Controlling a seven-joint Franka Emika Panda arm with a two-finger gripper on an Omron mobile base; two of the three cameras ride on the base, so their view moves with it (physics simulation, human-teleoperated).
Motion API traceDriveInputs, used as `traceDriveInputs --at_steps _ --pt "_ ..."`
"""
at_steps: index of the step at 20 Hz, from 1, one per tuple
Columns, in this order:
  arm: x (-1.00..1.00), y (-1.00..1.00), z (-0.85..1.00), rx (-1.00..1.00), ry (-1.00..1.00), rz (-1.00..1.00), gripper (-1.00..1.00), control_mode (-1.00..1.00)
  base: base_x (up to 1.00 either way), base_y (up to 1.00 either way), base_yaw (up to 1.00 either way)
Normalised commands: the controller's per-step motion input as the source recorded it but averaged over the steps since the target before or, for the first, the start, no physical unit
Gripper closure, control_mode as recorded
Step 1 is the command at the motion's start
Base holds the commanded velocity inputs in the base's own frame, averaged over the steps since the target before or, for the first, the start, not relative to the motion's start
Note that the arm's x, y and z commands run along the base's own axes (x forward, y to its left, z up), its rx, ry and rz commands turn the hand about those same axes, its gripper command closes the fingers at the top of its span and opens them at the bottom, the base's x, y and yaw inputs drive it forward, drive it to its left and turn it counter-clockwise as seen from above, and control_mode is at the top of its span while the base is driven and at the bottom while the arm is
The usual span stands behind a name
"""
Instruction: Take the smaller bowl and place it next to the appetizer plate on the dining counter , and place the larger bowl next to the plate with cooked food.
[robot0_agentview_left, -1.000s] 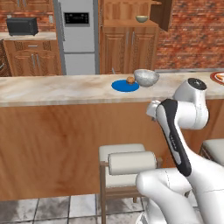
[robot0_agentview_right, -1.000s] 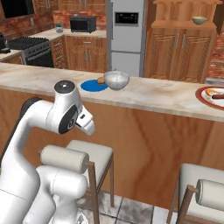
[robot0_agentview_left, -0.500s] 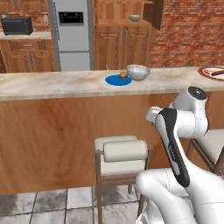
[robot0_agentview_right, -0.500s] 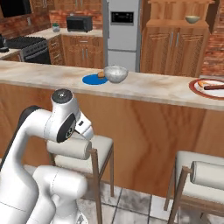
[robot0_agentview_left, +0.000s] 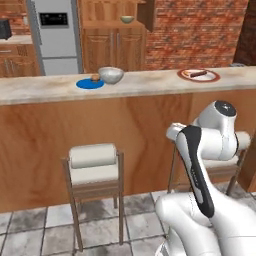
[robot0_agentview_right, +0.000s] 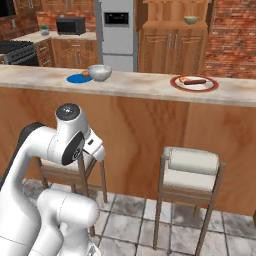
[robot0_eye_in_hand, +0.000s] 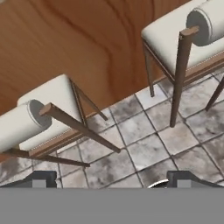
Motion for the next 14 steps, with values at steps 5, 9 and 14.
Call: traceDriveInputs --at_steps 5,9,14 --pt "0.0 0.0 0.0 0.0 0.0 0.0 -1.0 1.0 -0.01 -1.0 -0.02" --pt "0.0 0.0 0.0 0.0 0.0 0.0 -1.0 1.0 0.0 -1.0 0.0" --pt "0.0 0.0 0.0 0.0 0.0 0.0 -1.0 1.0 0.03 -1.0 0.0"
